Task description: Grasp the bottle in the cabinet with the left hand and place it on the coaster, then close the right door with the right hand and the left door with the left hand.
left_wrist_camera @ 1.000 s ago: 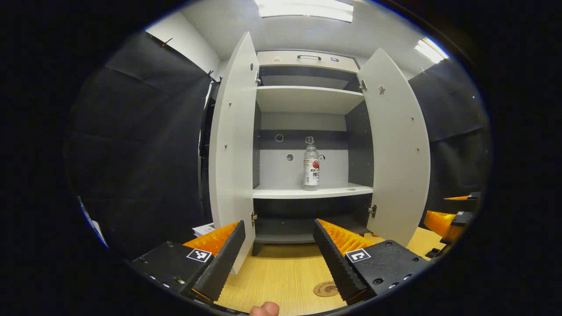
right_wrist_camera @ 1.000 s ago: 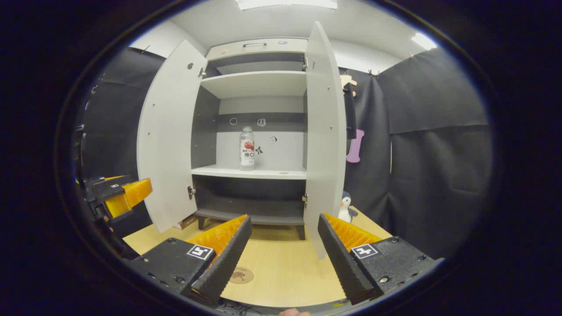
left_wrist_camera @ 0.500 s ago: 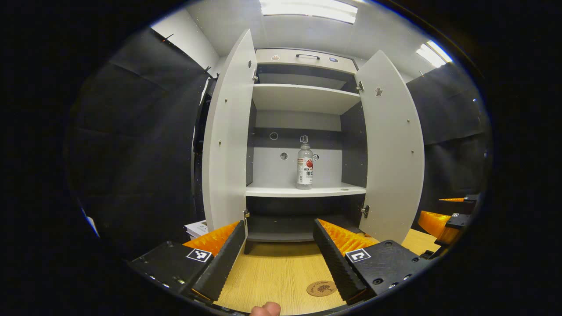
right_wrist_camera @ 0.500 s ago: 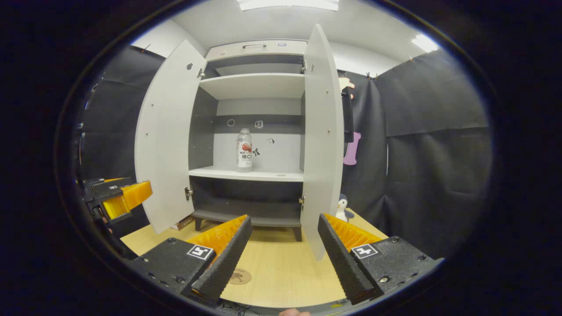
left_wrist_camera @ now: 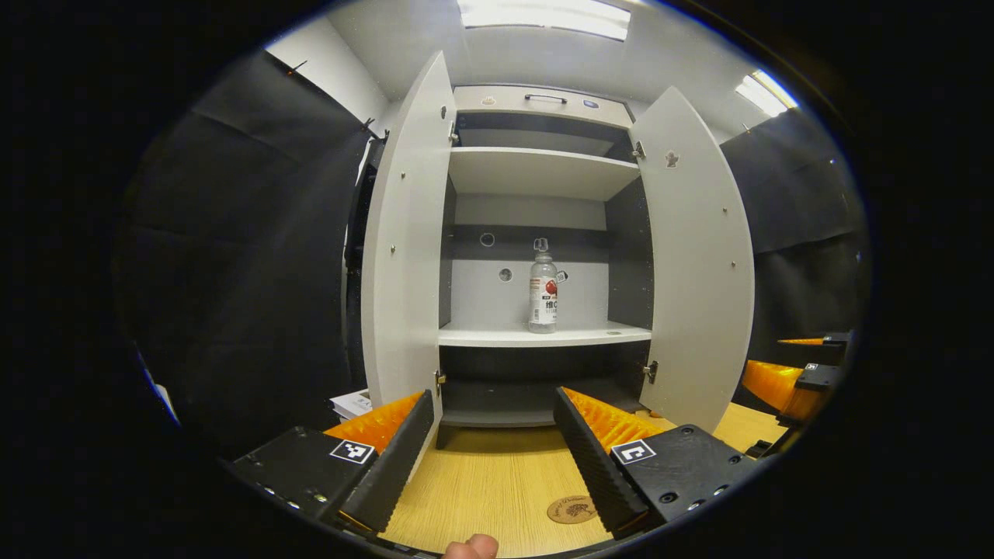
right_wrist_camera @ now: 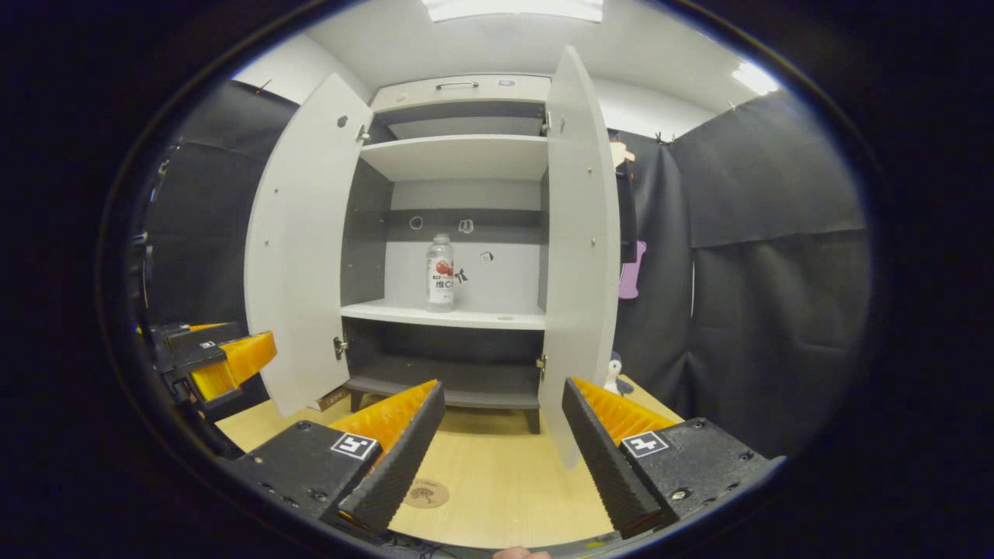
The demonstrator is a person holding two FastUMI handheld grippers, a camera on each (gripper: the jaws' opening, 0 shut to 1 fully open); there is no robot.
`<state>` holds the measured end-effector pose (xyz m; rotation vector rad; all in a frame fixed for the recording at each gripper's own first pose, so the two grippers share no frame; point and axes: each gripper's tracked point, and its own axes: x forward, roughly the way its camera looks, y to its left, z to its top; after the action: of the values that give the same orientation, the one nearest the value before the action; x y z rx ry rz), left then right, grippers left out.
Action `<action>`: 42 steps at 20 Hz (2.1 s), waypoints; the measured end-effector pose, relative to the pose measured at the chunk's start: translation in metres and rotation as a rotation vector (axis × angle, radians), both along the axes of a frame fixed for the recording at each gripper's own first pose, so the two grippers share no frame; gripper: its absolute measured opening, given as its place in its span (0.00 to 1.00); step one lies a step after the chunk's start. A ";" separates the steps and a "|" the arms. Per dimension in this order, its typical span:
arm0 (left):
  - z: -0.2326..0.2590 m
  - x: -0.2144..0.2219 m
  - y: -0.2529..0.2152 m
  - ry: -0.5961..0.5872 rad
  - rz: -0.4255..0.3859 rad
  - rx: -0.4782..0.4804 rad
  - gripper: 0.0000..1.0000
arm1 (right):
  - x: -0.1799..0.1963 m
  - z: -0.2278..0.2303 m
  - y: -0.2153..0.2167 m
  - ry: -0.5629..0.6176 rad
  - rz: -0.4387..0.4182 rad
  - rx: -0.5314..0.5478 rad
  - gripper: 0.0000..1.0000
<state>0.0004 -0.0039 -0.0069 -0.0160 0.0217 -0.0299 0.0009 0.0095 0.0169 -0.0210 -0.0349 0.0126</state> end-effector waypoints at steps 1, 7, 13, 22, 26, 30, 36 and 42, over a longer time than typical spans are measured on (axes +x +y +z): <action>-0.001 0.000 0.000 0.003 -0.001 0.001 0.95 | 0.001 0.002 0.003 -0.001 0.009 -0.001 0.99; -0.001 -0.002 0.002 -0.015 0.013 0.017 0.95 | 0.007 0.016 0.016 -0.015 0.074 -0.017 0.99; -0.003 -0.004 0.001 -0.022 0.016 0.034 0.95 | 0.042 0.056 0.036 -0.045 0.160 -0.070 0.99; 0.017 0.049 -0.018 -0.022 -0.067 0.013 0.95 | 0.077 0.076 0.054 -0.073 0.210 -0.065 0.99; 0.047 0.123 -0.042 -0.056 -0.152 0.015 0.95 | 0.054 0.054 0.034 -0.038 0.152 -0.026 0.99; 0.081 0.210 -0.068 -0.095 -0.187 -0.039 0.95 | 0.030 0.033 0.003 -0.002 0.058 -0.017 0.99; 0.097 0.315 -0.091 -0.109 -0.134 0.001 0.95 | -0.002 0.012 -0.031 0.036 -0.046 0.045 0.99; 0.079 0.383 -0.107 -0.078 -0.101 0.078 0.95 | -0.014 0.000 -0.061 0.066 -0.128 0.090 0.99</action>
<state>0.3837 -0.1113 0.0718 0.0647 -0.0544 -0.1308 -0.0130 -0.0518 0.0166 0.0667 0.0325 -0.1166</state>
